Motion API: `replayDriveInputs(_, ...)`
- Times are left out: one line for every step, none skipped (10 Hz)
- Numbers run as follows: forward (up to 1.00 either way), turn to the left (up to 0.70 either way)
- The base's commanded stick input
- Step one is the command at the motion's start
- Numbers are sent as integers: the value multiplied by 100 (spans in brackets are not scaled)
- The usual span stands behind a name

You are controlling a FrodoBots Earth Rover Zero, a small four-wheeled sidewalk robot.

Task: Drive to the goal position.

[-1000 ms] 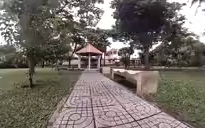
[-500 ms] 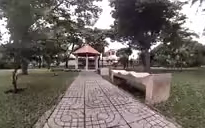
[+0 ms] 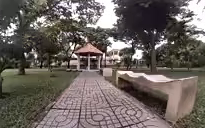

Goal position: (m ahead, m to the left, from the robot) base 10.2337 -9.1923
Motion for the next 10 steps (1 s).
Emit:
replayDriveInputs(100,8)
replayDriveInputs(100,0)
replayDriveInputs(100,0)
replayDriveInputs(100,10)
replayDriveInputs(100,24)
replayDriveInputs(100,9)
replayDriveInputs(100,0)
replayDriveInputs(100,0)
replayDriveInputs(100,0)
replayDriveInputs(100,0)
